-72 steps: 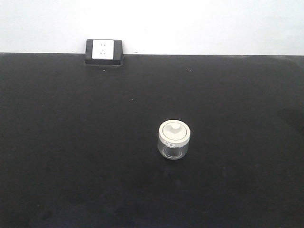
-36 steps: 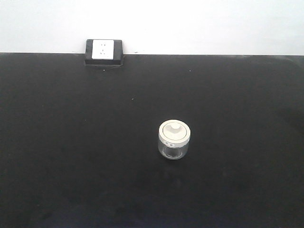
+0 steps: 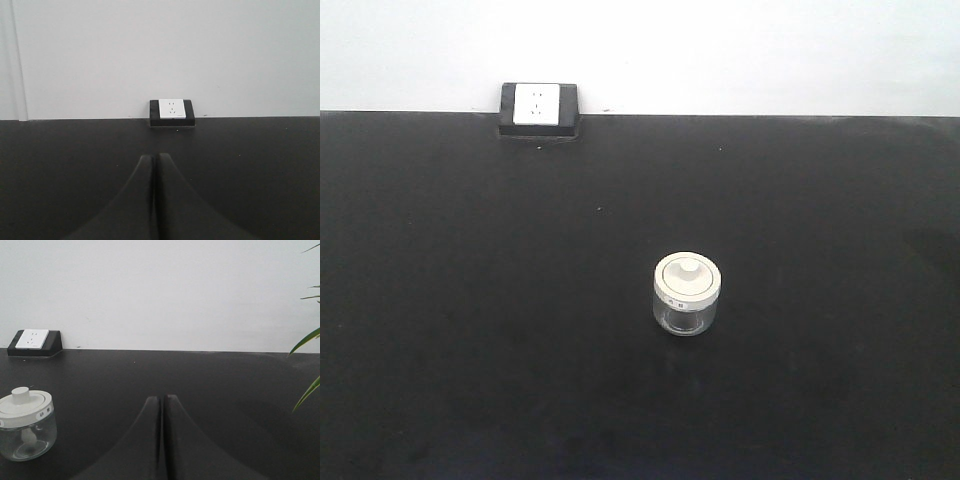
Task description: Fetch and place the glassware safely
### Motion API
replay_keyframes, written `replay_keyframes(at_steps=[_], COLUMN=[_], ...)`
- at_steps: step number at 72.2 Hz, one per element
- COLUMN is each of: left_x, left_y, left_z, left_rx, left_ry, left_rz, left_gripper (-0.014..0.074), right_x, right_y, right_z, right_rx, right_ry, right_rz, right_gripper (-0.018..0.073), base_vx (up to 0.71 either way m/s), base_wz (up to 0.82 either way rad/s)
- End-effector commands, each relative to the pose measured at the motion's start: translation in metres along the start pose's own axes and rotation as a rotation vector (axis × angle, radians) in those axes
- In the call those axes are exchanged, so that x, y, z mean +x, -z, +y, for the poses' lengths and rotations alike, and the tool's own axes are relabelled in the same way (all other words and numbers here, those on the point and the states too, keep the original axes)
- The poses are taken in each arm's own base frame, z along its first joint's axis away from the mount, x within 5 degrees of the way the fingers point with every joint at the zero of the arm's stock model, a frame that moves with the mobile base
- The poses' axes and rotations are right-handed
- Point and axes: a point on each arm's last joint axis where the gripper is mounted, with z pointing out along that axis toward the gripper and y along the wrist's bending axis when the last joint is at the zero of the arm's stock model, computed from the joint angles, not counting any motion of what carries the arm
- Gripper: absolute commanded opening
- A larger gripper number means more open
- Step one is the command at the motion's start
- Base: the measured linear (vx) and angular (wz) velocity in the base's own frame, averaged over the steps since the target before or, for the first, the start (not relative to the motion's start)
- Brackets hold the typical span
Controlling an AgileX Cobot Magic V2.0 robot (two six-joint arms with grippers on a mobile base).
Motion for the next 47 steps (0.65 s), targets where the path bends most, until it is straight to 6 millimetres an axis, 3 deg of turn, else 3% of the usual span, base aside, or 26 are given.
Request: replay_keyframes(at_steps=[1, 47], left_x=[0.0042, 0.0042], left_y=[-0.0014, -0.0014], left_z=[0.0004, 0.0004], left_rx=[0.002, 0.002], left_ry=[0.008, 0.008], left_rz=[-0.033, -0.033], left_gripper=[-0.0007, -0.0007], right_x=[-0.0008, -0.0011], right_y=[0.0003, 0.0003], right_z=[-0.0002, -0.0002], right_rx=[0.006, 0.006], right_ry=[0.012, 0.012], right_rz=[-0.066, -0.067], right_gripper=[-0.0008, -0.0008], base_vx=[0.0, 0.0], base_wz=[0.0, 0.0])
